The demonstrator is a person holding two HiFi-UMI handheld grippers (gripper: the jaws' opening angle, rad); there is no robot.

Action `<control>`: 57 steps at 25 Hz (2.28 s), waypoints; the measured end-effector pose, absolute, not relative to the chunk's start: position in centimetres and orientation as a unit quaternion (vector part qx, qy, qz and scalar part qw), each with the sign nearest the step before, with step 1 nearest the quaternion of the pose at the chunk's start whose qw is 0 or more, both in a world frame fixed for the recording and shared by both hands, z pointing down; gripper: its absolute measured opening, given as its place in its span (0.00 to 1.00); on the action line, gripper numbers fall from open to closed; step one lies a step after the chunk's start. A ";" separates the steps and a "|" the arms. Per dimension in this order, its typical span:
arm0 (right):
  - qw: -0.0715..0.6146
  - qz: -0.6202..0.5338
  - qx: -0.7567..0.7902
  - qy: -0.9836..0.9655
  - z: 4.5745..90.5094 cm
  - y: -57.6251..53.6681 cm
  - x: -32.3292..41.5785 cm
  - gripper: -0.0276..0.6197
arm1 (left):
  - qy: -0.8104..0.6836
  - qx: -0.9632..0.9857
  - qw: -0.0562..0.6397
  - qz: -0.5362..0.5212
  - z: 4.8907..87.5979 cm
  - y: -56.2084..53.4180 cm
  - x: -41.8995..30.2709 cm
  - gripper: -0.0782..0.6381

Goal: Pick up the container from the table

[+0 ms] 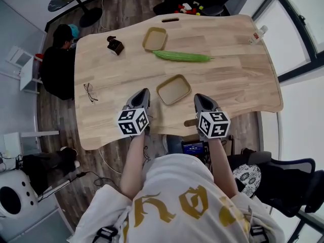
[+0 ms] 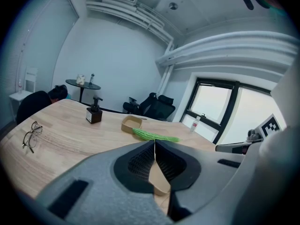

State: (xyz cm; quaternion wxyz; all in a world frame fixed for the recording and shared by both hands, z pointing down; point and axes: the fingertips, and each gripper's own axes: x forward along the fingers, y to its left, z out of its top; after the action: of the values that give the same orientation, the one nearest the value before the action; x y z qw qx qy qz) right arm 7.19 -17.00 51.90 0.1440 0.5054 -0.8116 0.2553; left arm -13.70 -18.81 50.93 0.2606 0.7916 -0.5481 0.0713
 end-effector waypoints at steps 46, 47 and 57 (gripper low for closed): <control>0.276 0.317 0.483 -0.768 66.1 -25.2 5.8 0.24 | -0.493 0.747 0.420 0.153 65.5 -23.0 -10.6 0.27; 0.277 0.319 0.482 -0.768 66.2 -25.1 5.8 0.22 | -0.491 0.747 0.422 0.151 65.5 -23.1 -10.5 0.24; 0.296 0.320 0.481 -0.761 66.2 -25.0 6.0 0.12 | -0.486 0.747 0.425 0.158 65.0 -23.2 -10.1 0.20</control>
State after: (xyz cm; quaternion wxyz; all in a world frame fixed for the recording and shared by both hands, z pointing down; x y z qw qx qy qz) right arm 5.95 -25.02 66.18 0.2960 0.4809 -0.7610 0.3195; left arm -10.07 -23.19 65.02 0.4246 0.7473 -0.4863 0.1577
